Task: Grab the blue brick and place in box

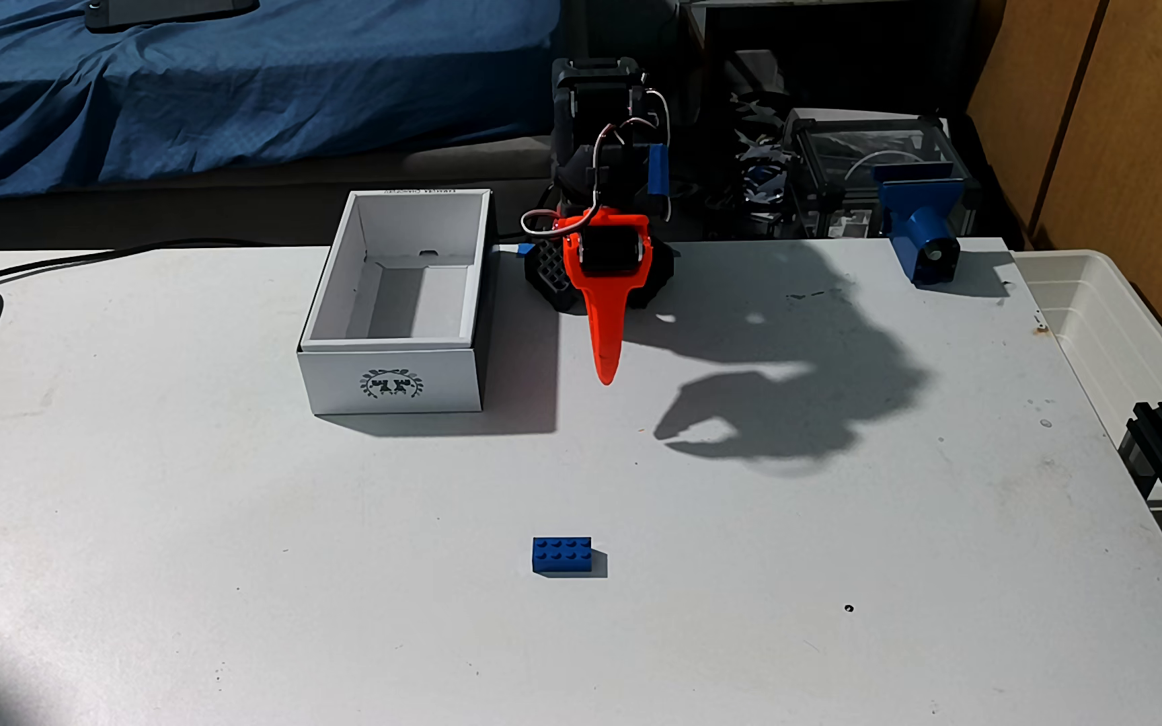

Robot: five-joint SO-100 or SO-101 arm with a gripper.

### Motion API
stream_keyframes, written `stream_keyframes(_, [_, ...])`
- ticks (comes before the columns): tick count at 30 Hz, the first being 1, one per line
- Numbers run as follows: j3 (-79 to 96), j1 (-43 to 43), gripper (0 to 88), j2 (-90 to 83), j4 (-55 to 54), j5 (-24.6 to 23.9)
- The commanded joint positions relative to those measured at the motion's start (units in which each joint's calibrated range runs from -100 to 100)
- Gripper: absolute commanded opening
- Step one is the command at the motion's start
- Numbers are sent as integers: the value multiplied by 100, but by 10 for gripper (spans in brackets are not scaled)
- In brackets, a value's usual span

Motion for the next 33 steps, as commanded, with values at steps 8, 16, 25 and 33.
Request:
stream_keyframes(8, [-31, 34, 9, -25, -63, 24])
stream_keyframes(16, [-31, 34, 9, -25, -63, 24])
stream_keyframes(25, [-31, 34, 9, -25, -63, 24])
stream_keyframes(33, [48, -144, 9, -25, -391, -29])
